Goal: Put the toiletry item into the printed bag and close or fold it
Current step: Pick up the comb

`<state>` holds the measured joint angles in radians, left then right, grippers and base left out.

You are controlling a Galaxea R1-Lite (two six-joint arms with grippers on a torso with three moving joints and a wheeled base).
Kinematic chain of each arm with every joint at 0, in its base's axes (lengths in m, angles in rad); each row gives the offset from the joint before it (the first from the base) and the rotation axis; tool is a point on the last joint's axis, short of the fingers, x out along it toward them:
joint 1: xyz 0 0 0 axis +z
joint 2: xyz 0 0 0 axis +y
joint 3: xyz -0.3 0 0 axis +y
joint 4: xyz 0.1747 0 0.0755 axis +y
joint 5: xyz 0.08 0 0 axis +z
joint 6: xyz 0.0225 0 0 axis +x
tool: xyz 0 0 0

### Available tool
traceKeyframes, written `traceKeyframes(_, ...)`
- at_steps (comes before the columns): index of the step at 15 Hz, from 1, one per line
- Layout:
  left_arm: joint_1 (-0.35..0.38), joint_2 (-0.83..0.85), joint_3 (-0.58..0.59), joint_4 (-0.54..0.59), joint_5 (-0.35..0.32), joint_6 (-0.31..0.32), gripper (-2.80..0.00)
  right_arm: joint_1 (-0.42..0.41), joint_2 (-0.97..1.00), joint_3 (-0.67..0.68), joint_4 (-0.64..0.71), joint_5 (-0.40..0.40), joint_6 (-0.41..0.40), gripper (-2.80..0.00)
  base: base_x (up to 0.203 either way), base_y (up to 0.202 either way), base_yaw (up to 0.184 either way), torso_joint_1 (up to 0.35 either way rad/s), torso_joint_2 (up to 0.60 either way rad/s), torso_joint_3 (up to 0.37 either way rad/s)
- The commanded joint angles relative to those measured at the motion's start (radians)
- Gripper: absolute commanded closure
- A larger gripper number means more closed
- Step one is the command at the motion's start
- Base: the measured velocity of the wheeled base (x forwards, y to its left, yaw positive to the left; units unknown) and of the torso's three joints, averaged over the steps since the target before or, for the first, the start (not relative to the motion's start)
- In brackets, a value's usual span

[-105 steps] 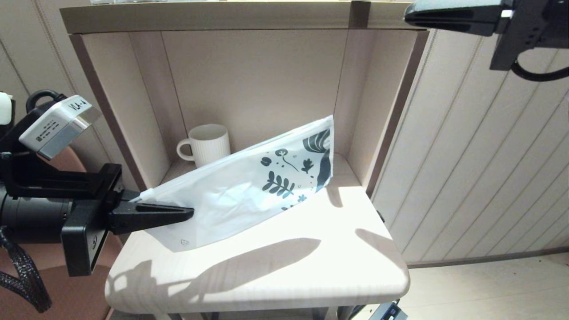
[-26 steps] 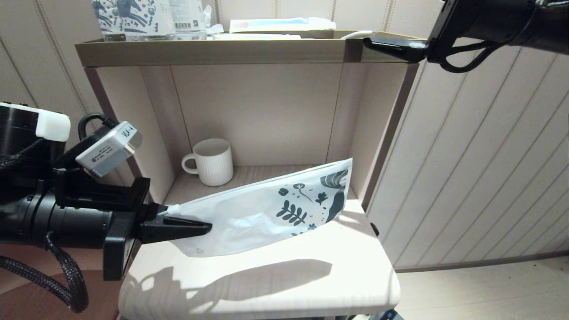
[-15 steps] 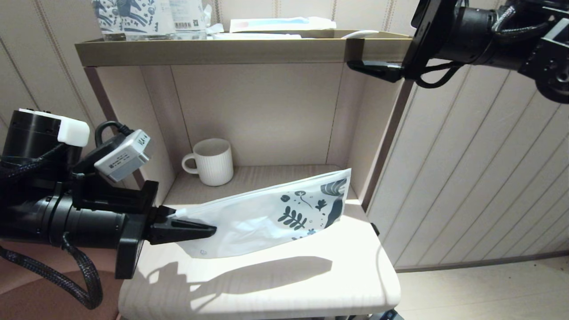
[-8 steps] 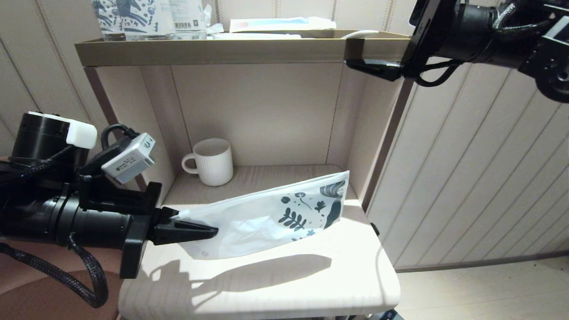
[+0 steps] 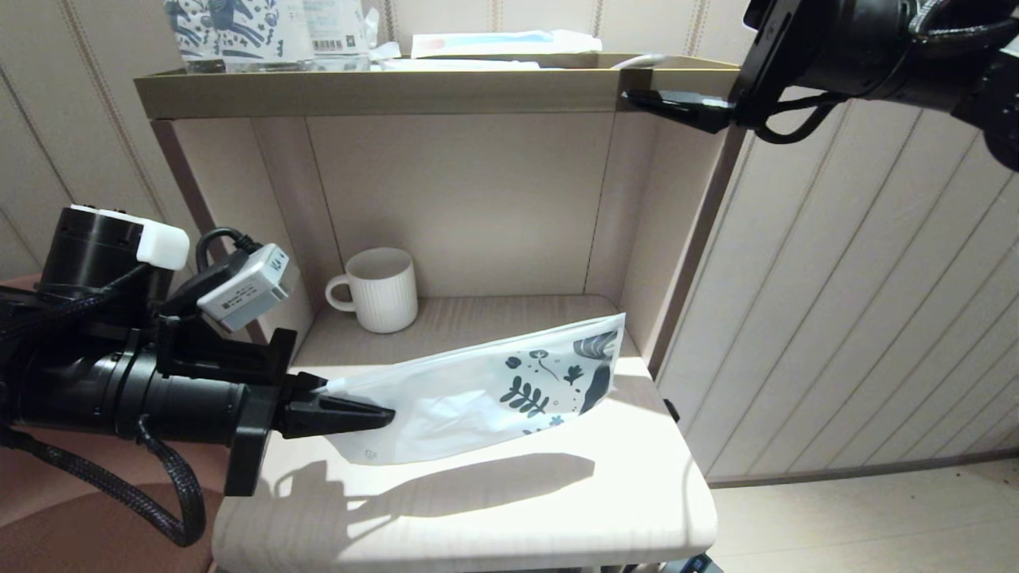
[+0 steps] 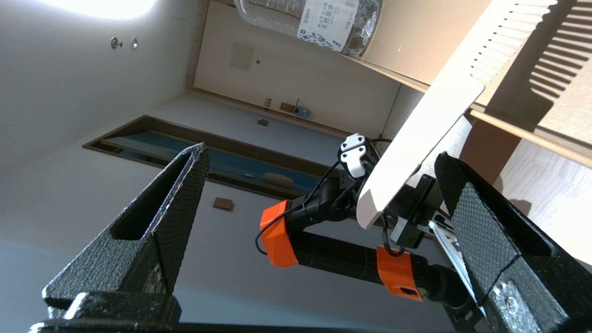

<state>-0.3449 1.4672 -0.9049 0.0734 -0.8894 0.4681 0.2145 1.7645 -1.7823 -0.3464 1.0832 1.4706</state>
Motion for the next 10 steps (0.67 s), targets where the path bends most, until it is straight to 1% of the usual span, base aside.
traceKeyframes(1, 0.000, 0.005, 0.000, 0.000, -0.005, 0.003, 0.00, 0.011, -0.004, -0.002, -0.002, 0.006, 0.008, -2.80, 0.000, 0.000, 0.000, 0.000, 0.00, 0.000)
traceKeyframes(2, 0.000, 0.007, -0.001, 0.000, -0.005, 0.003, 0.00, 0.011, -0.004, 0.000, -0.002, 0.006, 0.008, -1.10, 0.000, 0.000, 0.000, 0.000, 0.00, 0.000)
traceKeyframes(3, 0.000, 0.009, -0.002, 0.000, -0.005, 0.003, 0.00, 0.011, -0.002, -0.002, -0.003, 0.004, 0.005, 0.00, 0.000, 0.000, 0.000, 0.000, 0.00, 0.000)
traceKeyframes(5, 0.001, 0.009, -0.005, -0.001, -0.004, 0.003, 0.00, 0.014, -0.002, 0.009, -0.011, 0.005, 0.000, 0.00, 0.000, 0.000, 0.000, 0.000, 0.00, 0.000)
traceKeyframes(8, 0.001, 0.003, -0.013, -0.001, -0.003, 0.001, 0.00, 0.011, 0.005, 0.034, -0.096, 0.007, 0.010, 0.00, 0.000, 0.000, 0.000, 0.000, 0.00, 0.000)
traceKeyframes(10, 0.001, 0.009, -0.012, -0.001, -0.003, 0.003, 0.00, 0.011, 0.006, 0.044, -0.106, 0.009, 0.017, 0.00, 0.000, 0.000, 0.000, 0.000, 0.00, 0.000)
